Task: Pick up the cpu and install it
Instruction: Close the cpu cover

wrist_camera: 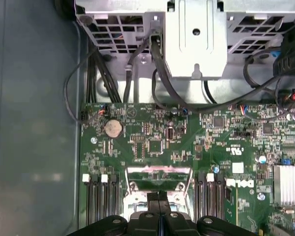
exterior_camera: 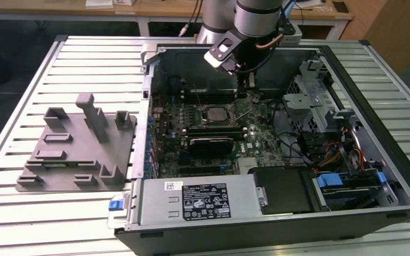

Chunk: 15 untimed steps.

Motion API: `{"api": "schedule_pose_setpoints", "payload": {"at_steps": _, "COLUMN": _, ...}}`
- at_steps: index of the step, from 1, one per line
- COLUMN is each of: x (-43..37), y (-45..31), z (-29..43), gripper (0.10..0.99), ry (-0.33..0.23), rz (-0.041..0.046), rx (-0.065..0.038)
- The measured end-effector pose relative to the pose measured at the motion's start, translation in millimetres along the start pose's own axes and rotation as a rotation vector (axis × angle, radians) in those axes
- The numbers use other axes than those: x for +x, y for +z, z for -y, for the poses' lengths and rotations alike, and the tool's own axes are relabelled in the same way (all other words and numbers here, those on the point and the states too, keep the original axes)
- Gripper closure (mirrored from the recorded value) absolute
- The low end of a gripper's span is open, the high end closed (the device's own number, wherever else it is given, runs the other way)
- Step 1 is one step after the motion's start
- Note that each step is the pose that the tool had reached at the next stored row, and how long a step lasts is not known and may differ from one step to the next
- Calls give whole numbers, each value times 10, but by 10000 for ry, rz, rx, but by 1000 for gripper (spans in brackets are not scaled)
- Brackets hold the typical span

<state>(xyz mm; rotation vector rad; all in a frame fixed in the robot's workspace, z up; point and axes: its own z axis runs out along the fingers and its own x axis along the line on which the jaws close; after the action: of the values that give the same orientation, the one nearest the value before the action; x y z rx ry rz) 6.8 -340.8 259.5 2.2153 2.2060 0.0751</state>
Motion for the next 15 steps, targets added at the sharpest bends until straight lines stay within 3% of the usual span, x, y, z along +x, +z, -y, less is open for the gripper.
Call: {"api": "schedule_pose_setpoints", "payload": {"at_steps": 15, "x": 1, "y": 10, "z": -235, "gripper": 980, "ry": 1, "rz": 0, "rx": 0}}
